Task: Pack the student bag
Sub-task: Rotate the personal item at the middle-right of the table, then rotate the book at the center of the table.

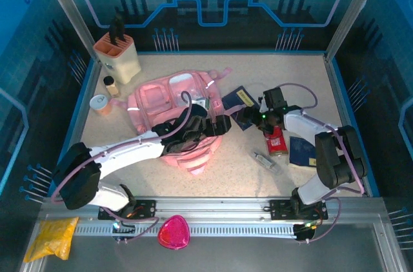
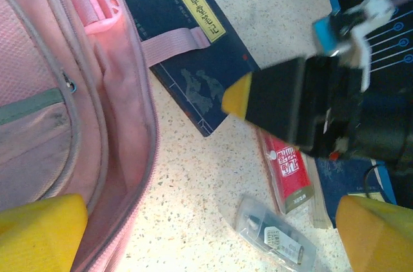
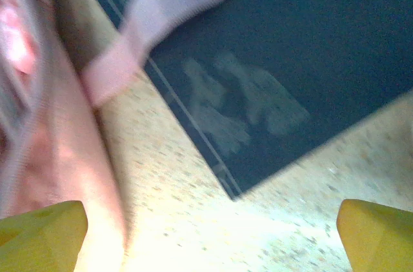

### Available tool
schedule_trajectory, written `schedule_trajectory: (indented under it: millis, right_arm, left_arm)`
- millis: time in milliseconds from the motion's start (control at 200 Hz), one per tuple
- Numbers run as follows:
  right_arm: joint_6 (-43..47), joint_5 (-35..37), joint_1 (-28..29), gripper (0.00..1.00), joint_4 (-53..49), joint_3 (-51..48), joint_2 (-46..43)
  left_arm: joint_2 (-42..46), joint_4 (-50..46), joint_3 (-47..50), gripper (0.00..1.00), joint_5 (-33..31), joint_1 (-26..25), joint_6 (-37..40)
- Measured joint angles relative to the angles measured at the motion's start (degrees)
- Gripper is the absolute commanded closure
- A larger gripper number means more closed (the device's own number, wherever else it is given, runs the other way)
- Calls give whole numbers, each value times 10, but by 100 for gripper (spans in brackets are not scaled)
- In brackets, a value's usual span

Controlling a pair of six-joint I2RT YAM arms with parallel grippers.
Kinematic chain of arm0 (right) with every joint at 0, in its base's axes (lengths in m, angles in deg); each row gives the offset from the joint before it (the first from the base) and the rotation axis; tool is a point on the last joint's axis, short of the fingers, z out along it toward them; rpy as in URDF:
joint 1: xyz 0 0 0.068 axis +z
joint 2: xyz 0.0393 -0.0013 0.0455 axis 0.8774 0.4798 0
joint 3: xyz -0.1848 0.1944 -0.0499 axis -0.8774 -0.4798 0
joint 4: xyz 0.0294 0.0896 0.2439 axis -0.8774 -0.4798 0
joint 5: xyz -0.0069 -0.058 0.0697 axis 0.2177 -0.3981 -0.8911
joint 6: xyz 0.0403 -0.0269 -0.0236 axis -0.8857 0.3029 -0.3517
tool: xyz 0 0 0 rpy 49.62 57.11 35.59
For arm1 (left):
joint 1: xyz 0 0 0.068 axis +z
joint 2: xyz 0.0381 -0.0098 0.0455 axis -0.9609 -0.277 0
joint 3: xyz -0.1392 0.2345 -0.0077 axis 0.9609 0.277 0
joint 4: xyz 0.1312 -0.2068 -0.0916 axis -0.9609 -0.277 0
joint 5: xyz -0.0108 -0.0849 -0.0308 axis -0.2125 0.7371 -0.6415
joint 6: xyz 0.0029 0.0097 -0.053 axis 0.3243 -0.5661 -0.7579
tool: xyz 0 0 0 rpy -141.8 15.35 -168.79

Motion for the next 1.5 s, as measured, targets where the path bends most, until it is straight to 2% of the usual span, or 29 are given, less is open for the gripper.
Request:
schedule_trajectory:
  millis: [295, 425, 700, 901, 1186, 1501]
  right_arm:
    - [-1, -18, -19, 0, 5, -17, 20]
    - [-2, -39, -52, 0, 5, 1, 36]
    - [7, -4, -121, 0, 28, 80, 88]
    - [16, -4, -111, 0, 17, 147, 113]
    - [29, -12, -66, 10, -1, 238, 186]
    - [26, -17, -49, 13, 1, 221, 208]
  left_arm:
    - [-22, 12, -13, 1, 10, -3, 0]
    - [-30, 18, -22, 1, 14, -6, -5]
    - [-81, 25, -52, 1, 24, -13, -16]
    - [-107, 37, -59, 1, 25, -16, -30]
    - [-109, 42, -61, 1, 23, -16, -32]
    - [-114, 42, -66, 7, 23, -16, -50]
